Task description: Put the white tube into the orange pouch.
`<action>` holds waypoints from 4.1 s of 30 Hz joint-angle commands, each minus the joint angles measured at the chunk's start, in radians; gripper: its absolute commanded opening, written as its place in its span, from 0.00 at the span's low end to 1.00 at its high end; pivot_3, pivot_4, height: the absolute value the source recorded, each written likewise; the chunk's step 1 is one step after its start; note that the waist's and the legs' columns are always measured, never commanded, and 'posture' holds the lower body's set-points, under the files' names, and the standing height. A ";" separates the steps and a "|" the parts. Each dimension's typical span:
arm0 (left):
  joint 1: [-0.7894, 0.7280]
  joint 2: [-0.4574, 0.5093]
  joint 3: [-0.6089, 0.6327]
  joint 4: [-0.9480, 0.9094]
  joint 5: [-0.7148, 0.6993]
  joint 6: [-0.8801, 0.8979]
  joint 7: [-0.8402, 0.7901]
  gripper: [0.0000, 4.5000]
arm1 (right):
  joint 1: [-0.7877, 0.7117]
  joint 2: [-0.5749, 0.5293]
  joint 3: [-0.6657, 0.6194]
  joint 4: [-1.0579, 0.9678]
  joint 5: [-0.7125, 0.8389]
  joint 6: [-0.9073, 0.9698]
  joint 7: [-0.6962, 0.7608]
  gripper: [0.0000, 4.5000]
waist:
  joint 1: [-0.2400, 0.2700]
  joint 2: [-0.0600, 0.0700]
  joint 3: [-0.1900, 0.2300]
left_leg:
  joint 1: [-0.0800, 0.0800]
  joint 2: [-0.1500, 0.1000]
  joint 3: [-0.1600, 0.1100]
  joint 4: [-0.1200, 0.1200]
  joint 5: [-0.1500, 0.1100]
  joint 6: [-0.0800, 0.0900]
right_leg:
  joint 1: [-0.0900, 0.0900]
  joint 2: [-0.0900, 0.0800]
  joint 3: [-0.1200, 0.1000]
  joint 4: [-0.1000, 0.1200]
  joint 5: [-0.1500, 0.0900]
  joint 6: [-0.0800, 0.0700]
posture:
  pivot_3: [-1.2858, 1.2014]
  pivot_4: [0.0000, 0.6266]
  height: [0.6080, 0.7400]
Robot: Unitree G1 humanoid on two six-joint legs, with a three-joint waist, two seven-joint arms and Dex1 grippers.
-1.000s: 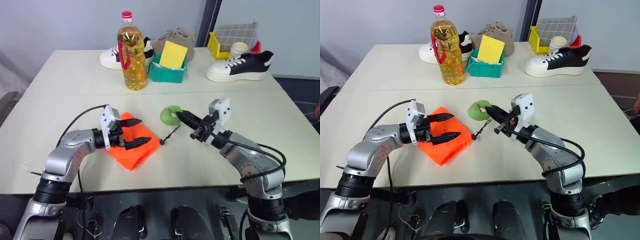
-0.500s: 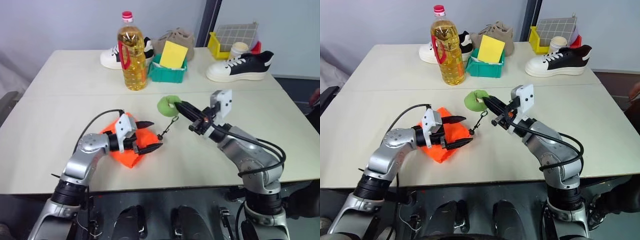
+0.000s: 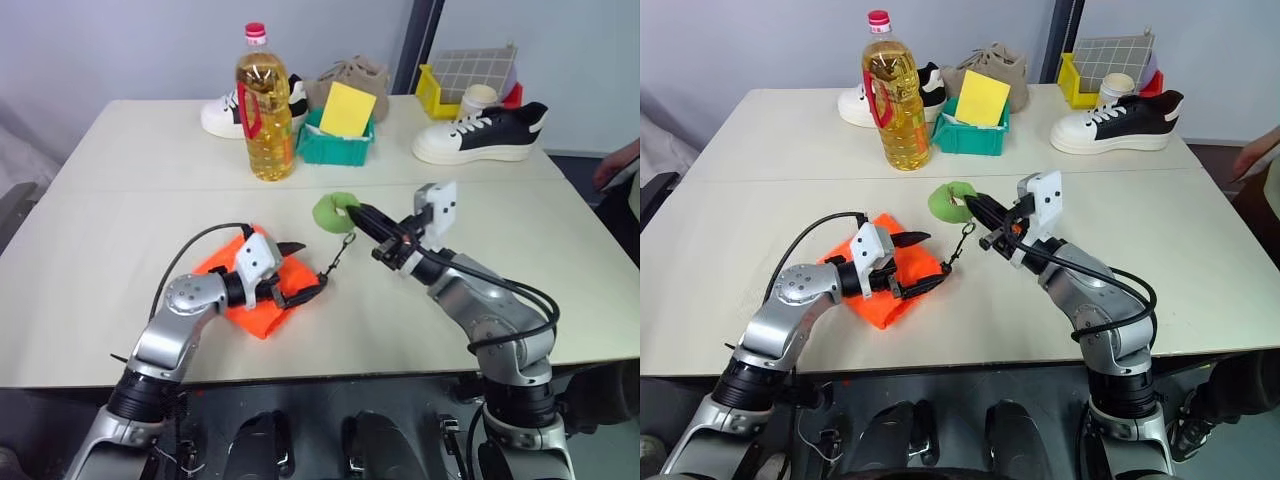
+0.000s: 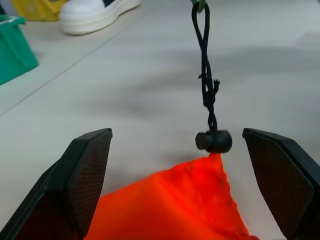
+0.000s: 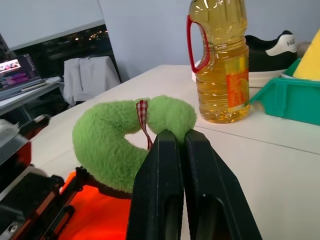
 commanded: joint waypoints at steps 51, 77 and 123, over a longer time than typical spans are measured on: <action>0.080 -0.031 -0.187 -0.284 0.395 0.172 0.215 0.81 | -0.061 0.016 -0.011 -0.056 0.114 0.078 -0.050 0.00 | 0.001 0.000 0.000 | 0.000 0.000 0.000 0.001 -0.001 0.001 | 0.000 0.000 0.000 0.001 0.000 0.000 | 0.52 0.24 1.00; 0.051 -0.031 -0.172 -0.278 0.408 0.181 0.240 0.59 | -0.056 0.008 -0.003 -0.058 0.114 0.075 -0.048 0.00 | 0.001 0.000 0.000 | 0.000 0.000 0.000 0.001 -0.001 0.001 | 0.000 0.000 0.000 0.001 0.000 0.000 | 0.52 0.24 1.00; -0.017 0.019 0.277 0.013 -0.175 0.158 0.042 0.59 | -0.057 0.005 -0.124 0.113 -0.106 0.022 -0.332 0.00 | 0.001 0.000 0.000 | 0.000 0.000 0.000 0.003 0.002 -0.003 | 0.001 0.000 0.000 0.001 0.000 0.000 | 0.52 0.24 1.00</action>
